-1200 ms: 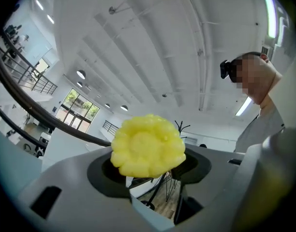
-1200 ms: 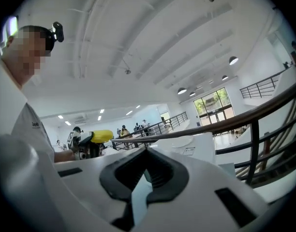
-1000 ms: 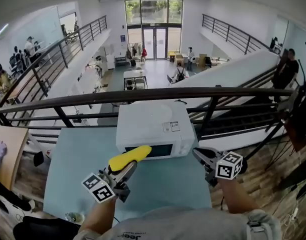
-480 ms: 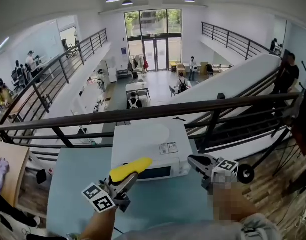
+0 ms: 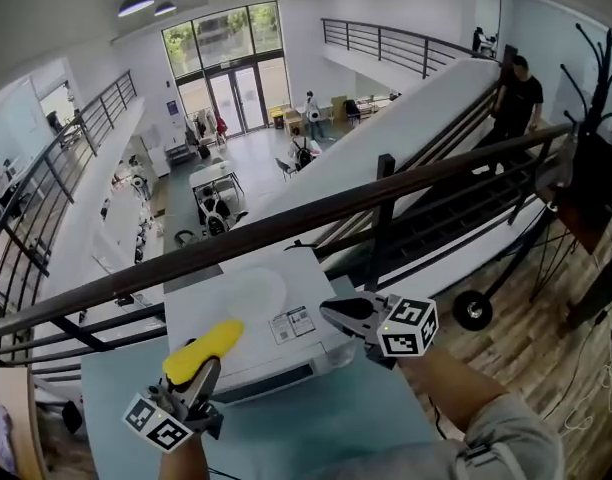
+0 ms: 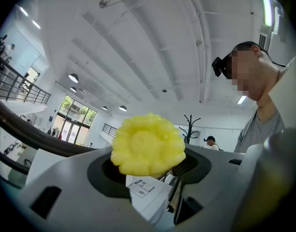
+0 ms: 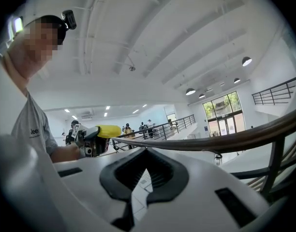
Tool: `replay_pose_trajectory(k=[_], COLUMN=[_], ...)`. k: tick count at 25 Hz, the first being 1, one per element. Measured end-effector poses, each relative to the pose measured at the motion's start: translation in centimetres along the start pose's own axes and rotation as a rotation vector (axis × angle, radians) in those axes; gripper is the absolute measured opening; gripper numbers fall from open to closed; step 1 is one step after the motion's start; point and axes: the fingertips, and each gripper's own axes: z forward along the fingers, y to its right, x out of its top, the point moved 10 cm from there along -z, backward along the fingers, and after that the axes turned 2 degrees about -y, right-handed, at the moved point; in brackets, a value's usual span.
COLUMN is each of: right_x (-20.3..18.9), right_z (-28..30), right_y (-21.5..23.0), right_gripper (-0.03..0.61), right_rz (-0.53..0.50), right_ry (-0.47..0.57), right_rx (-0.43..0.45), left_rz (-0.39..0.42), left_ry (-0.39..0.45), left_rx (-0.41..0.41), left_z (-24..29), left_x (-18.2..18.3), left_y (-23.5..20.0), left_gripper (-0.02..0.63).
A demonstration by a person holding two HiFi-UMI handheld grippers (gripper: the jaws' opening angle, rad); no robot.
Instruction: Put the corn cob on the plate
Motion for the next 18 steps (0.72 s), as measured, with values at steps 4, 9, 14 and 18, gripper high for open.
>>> replay_pose_trajectory(k=[4,9,14,18], right_x=[0.2,0.9,0.8,0.7], right_z=[1.1,2.0,3.6,4.9], right_y=[1.4,2.7,4.7,5.7], right_gripper=[0.017,0.017,0.017,0.017], right_rz=[-0.019,-0.056,-0.081,-0.092], right_ry=[-0.004,-0.012,-0.015,-0.027], right_rx=[0.002,0.022,0.02,0.025], left_rz=[0.019,0.063,0.078,0.108], left_ry=[-0.003,-0.029,-0.076,-0.119], left_rx=[0.008,0.006,-0.003,0.007], left_z=[1.1,2.6,4.8,5.8], left_x=[0.1,0.8,0.1,-0.2], left_y=[-1.5,-2.7,-4.7,-6.0], left_gripper=[0.264,0.265,0.264,0.264])
